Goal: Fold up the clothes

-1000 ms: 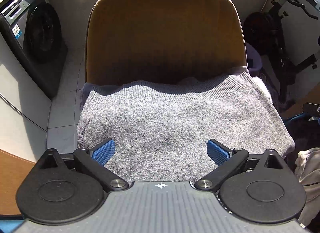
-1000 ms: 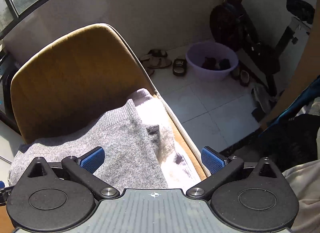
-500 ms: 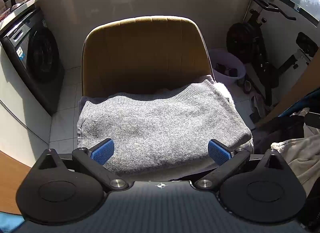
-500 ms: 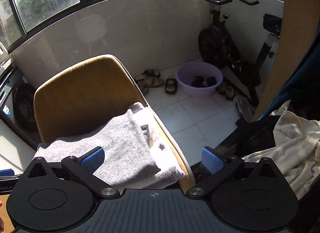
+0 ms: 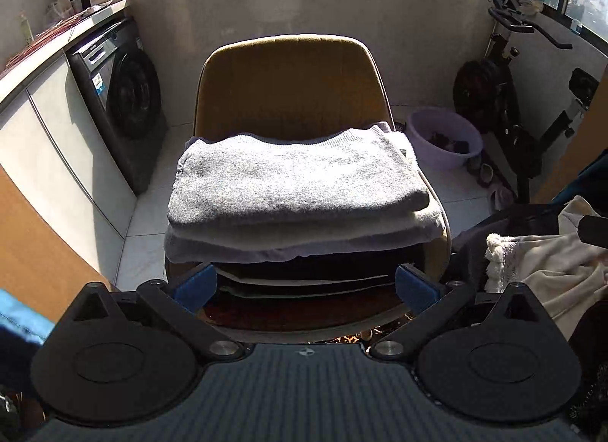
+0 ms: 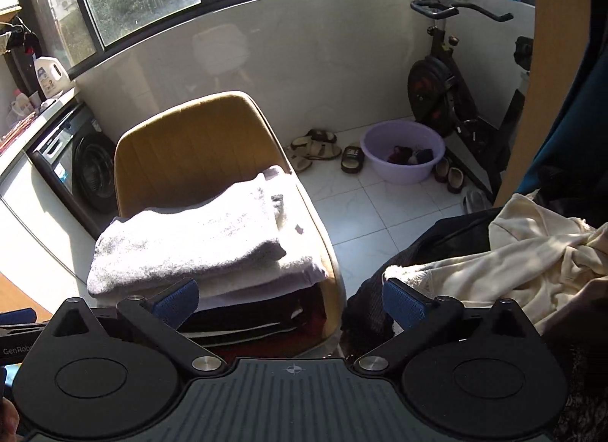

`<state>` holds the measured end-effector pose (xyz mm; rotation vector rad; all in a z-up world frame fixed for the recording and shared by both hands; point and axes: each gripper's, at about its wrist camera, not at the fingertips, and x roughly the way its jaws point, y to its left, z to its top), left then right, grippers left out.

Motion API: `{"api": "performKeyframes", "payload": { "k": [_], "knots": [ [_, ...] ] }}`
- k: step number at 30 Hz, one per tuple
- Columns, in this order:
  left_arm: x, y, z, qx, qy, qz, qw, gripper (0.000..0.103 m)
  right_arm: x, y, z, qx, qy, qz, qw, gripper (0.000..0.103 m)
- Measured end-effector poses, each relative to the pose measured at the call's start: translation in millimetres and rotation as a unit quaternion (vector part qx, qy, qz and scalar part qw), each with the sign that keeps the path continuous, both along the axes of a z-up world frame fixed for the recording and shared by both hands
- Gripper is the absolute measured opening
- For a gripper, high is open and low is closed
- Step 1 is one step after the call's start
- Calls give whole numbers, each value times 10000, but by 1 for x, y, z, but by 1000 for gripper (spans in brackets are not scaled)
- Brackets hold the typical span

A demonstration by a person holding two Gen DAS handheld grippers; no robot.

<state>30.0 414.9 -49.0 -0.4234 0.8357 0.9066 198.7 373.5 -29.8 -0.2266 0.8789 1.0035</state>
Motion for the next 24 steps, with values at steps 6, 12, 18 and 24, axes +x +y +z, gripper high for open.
{"api": "performKeyframes", "payload": {
  "k": [6, 12, 18, 24],
  "knots": [
    [-29, -61, 24, 240, -65, 266, 9993, 102, -21, -59, 7, -121, -46, 269, 9996, 102],
    [-52, -102, 36, 511, -16, 49, 9987, 103, -63, -103, 20, -179, -175, 522, 9983, 102],
    [-76, -120, 40, 455, -192, -94, 9987, 102, -94, -143, 36, -110, -430, 151, 9989, 102],
    [-104, -142, 47, 502, -229, -410, 9976, 102, -138, -182, 41, -148, -514, -398, 9978, 102]
  ]
}}
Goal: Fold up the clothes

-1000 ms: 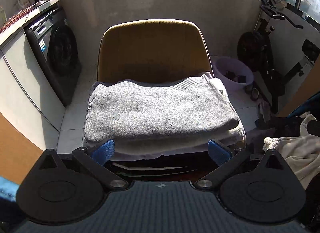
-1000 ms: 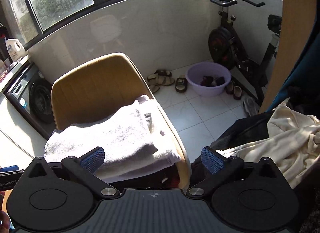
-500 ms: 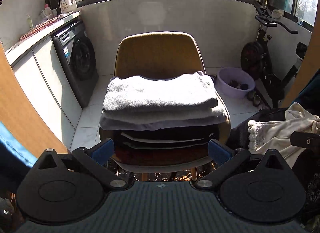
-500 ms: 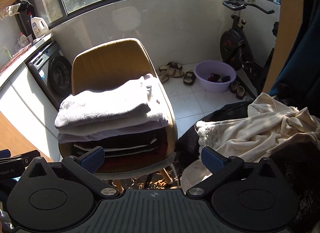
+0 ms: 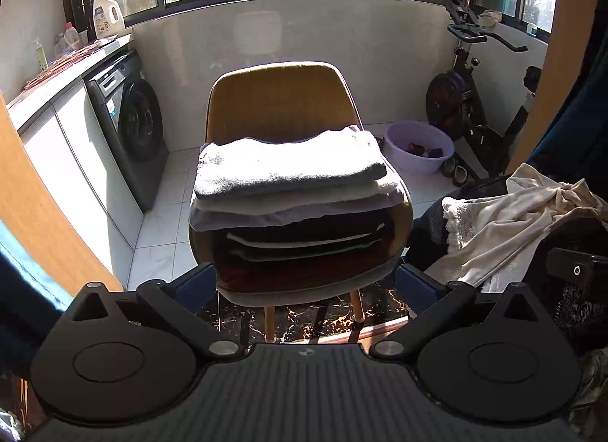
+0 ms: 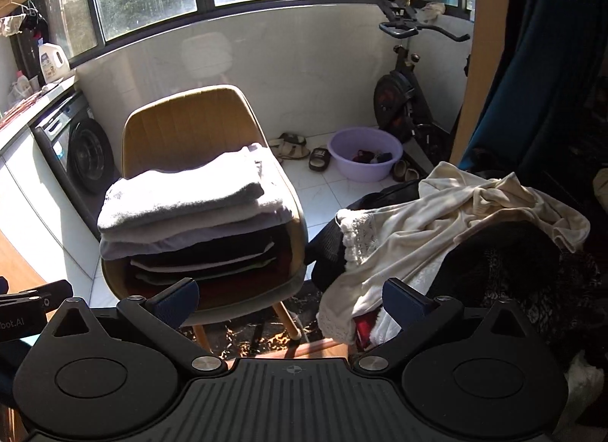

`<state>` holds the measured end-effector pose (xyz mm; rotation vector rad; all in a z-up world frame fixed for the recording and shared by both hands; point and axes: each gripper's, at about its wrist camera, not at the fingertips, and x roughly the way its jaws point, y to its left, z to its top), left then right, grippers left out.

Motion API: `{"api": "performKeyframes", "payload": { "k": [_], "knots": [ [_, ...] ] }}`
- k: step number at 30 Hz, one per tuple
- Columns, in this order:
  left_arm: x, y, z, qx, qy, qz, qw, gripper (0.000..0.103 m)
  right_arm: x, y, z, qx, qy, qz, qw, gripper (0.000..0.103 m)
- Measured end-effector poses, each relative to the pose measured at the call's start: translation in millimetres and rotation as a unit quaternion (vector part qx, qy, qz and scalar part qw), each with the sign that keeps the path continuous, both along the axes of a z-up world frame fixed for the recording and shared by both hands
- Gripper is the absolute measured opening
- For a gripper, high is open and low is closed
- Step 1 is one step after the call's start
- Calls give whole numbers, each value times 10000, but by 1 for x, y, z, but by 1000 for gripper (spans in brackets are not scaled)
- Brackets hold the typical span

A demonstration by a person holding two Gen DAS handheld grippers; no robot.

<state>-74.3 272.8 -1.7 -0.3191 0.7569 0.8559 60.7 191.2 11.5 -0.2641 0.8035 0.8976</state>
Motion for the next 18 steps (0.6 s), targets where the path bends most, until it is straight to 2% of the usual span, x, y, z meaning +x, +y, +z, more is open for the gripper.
{"api": "performKeyframes", "payload": {
  "k": [9, 14, 18],
  "knots": [
    [-34, -36, -3, -20, 69, -420, 9991, 102, -73, -54, -1, -145, -14, -325, 9994, 102],
    [-40, -53, -5, 204, 94, -468, 9987, 102, -82, -76, -1, -152, -47, -502, 9986, 102],
    [-45, -64, -10, 389, 113, -295, 9987, 102, -78, -89, 3, -60, -24, -532, 9986, 102]
  ]
}}
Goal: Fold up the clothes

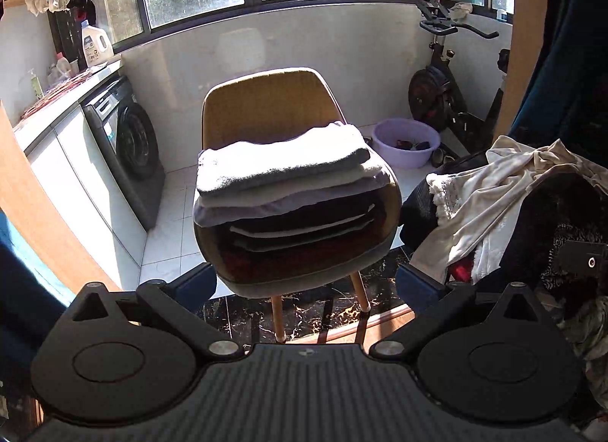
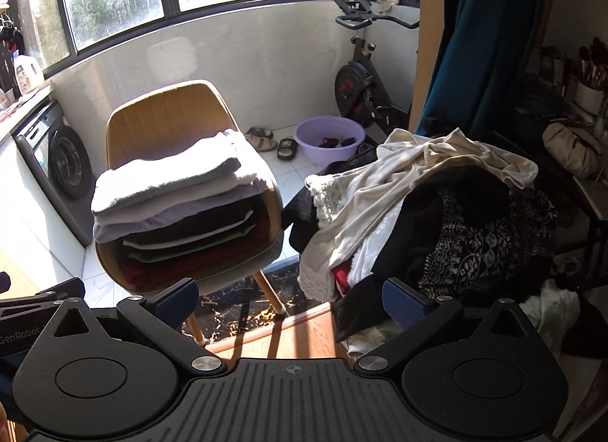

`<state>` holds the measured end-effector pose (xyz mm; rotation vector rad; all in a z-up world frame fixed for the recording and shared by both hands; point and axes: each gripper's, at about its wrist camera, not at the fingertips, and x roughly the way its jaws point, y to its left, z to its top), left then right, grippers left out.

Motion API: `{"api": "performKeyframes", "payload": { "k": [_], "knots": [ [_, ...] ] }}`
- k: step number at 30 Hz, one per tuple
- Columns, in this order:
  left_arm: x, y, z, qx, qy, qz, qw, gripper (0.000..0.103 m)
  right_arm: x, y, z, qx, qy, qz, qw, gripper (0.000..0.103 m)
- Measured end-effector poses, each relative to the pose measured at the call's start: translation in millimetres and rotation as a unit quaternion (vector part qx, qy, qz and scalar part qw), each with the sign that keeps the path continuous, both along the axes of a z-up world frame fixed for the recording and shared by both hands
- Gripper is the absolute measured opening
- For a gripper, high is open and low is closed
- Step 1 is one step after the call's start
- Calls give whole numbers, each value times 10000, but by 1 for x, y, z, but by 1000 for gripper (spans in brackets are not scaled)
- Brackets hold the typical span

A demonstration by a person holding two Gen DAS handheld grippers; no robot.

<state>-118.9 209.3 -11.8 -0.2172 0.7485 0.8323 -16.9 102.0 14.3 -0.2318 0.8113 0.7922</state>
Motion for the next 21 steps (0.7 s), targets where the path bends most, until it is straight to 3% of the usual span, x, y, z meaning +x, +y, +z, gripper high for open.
{"api": "performKeyframes", "payload": {
  "k": [10, 21],
  "knots": [
    [2, -32, -19, -605, 99, 275, 9977, 102, 11, -24, -2, -99, -50, 317, 9994, 102],
    [-3, -56, -16, -798, 53, 507, 9955, 102, 20, -48, -13, -147, 79, 400, 9991, 102]
  ]
}}
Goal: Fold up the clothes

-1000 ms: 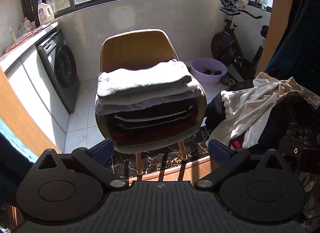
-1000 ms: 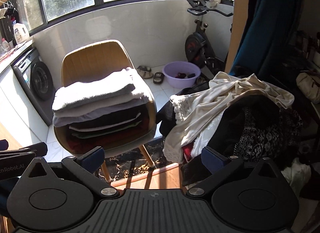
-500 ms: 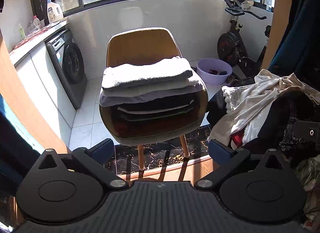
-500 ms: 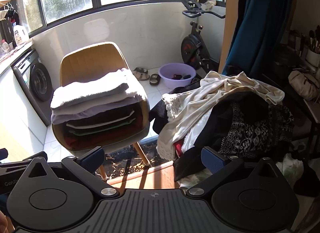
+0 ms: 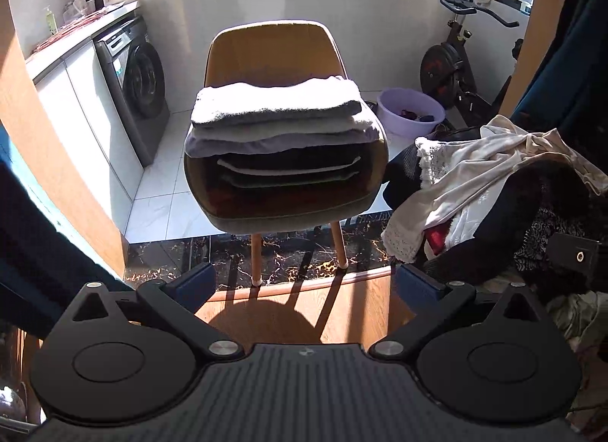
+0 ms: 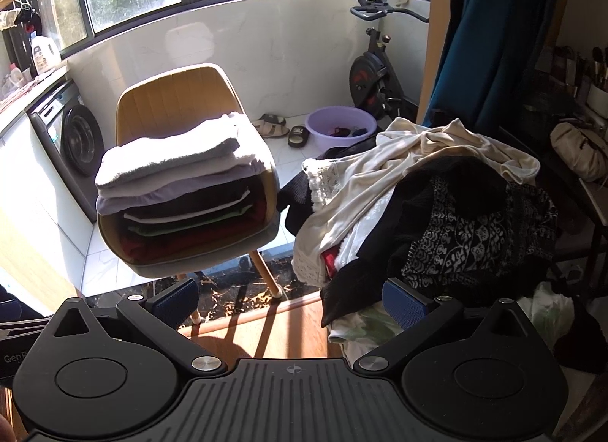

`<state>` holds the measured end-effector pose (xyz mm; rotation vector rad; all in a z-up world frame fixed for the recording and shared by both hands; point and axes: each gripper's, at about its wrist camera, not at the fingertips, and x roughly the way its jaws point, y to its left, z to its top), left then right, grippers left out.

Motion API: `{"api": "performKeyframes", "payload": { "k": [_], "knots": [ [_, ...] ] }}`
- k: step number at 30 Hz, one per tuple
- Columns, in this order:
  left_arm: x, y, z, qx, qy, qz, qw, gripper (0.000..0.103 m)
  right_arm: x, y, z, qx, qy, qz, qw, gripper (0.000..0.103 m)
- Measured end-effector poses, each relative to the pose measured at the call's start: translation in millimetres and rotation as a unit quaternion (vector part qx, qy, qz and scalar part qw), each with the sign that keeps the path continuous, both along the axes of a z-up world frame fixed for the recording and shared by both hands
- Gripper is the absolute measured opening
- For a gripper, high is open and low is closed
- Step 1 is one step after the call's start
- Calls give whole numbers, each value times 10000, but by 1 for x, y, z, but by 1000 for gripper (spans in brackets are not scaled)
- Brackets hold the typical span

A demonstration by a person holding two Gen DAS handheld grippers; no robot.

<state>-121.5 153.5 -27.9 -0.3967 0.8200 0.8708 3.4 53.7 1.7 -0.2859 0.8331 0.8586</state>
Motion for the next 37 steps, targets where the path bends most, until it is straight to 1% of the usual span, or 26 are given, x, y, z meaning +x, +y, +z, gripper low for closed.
{"api": "performKeyframes", "payload": {
  "k": [15, 31, 37],
  "knots": [
    [6, -13, 9, 101, -42, 36, 9999, 102, 11, -15, -1, 69, 66, -57, 9999, 102],
    [6, -10, 6, -3, -98, -49, 9999, 102, 7, -19, -1, 27, 55, -126, 9999, 102],
    [4, -10, 8, 43, -183, -112, 9998, 102, 3, -18, -1, 14, 32, -108, 9999, 102]
  ]
}}
